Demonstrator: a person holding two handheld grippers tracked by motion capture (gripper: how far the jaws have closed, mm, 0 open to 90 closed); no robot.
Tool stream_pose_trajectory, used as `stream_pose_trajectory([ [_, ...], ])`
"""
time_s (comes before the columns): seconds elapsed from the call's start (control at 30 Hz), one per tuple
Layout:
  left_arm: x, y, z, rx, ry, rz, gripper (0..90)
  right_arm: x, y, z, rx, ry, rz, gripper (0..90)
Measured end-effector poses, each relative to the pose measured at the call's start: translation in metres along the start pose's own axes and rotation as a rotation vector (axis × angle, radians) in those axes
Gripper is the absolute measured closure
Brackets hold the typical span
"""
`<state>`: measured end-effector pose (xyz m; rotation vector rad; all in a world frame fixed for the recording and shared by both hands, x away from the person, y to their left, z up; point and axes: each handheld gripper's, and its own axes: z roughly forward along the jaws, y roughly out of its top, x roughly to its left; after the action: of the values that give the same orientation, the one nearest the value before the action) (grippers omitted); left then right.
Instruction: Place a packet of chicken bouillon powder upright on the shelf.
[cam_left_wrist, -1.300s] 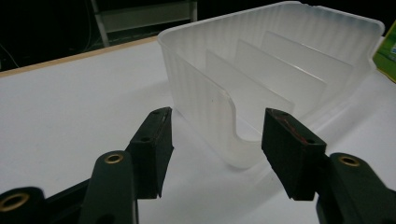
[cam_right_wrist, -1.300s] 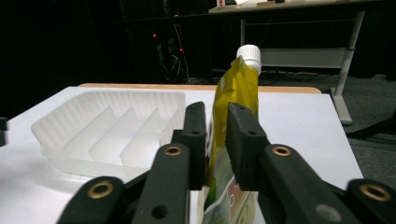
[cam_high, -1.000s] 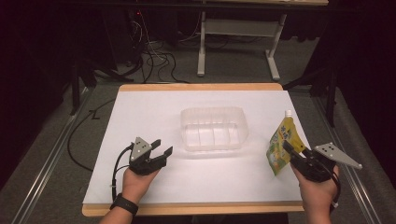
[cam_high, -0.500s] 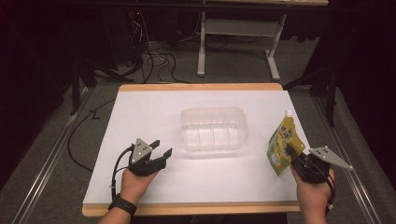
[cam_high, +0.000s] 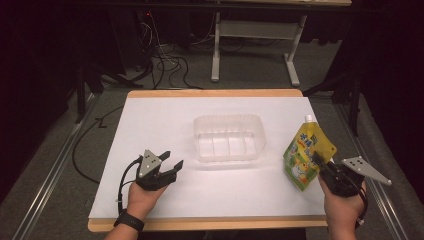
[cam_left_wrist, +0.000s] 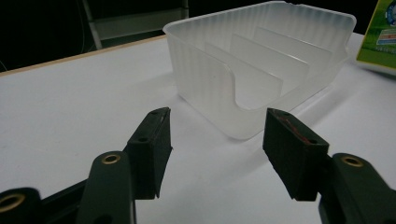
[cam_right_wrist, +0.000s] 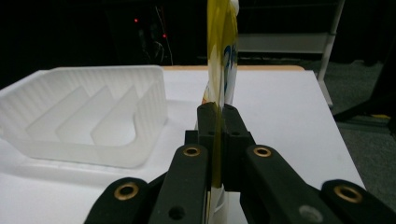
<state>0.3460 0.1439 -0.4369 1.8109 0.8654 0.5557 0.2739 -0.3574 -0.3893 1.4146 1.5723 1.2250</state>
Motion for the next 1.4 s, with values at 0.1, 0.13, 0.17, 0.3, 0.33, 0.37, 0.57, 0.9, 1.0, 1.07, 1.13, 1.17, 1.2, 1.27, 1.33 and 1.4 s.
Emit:
stream_pose_trajectory([
  [0.1, 0.001, -0.001, -0.003, -0.005, 0.0, -0.005, 42.3, 0.003, 0.005, -0.002, -0.026, 0.016, 0.003, 90.0],
  [0.13, 0.001, -0.001, -0.004, -0.005, -0.003, -0.001, 42.2, 0.004, 0.007, -0.003, -0.035, 0.025, 0.006, 90.0],
  [0.17, 0.001, -0.002, -0.005, -0.007, -0.002, -0.001, 42.2, 0.004, 0.009, -0.003, -0.046, 0.033, 0.01, 90.0],
  [0.3, 0.002, -0.003, -0.009, -0.008, 0.006, 0.003, 42.2, 0.008, 0.016, -0.004, -0.078, 0.073, 0.022, 90.0],
  [0.33, 0.002, -0.003, -0.01, -0.008, 0.006, 0.0, 42.2, 0.009, 0.017, -0.004, -0.082, 0.075, 0.018, 90.0],
  [0.37, 0.002, -0.004, -0.011, -0.006, 0.007, 0.003, 42.2, 0.01, 0.019, -0.004, -0.085, 0.08, 0.014, 90.0],
  [0.57, 0.004, -0.005, -0.015, -0.004, 0.005, -0.008, 42.2, 0.019, 0.03, -0.005, -0.108, 0.113, -0.003, 90.0],
  [0.9, 0.004, -0.006, -0.016, -0.009, -0.001, -0.011, 42.0, 0.046, 0.059, -0.009, -0.174, 0.202, -0.025, 90.0],
  [1.0, 0.004, -0.005, -0.016, -0.008, -0.005, -0.008, 41.9, 0.058, 0.065, -0.002, -0.168, 0.225, -0.037, 90.0],
  [1.07, 0.003, -0.005, -0.015, -0.012, -0.003, -0.008, 41.9, 0.066, 0.067, 0.004, -0.164, 0.235, -0.045, 90.0],
  [1.13, 0.003, -0.005, -0.015, -0.009, -0.004, -0.006, 41.9, 0.073, 0.069, 0.01, -0.157, 0.246, -0.053, 90.0],
  [1.17, 0.003, -0.005, -0.015, -0.008, -0.005, -0.007, 41.9, 0.077, 0.07, 0.014, -0.156, 0.248, -0.054, 90.0],
  [1.2, 0.002, -0.006, -0.015, -0.009, -0.006, -0.008, 41.9, 0.08, 0.07, 0.017, -0.156, 0.256, -0.054, 90.0],
  [1.27, 0.002, -0.006, -0.015, -0.006, -0.006, -0.007, 41.9, 0.085, 0.071, 0.022, -0.152, 0.26, -0.057, 90.0],
  [1.33, 0.002, -0.006, -0.015, -0.007, -0.005, -0.008, 42.0, 0.095, 0.072, 0.033, -0.153, 0.266, -0.059, 90.0],
  [1.4, 0.002, -0.006, -0.014, -0.006, -0.005, -0.01, 42.0, 0.097, 0.072, 0.036, -0.152, 0.272, -0.056, 90.0],
])
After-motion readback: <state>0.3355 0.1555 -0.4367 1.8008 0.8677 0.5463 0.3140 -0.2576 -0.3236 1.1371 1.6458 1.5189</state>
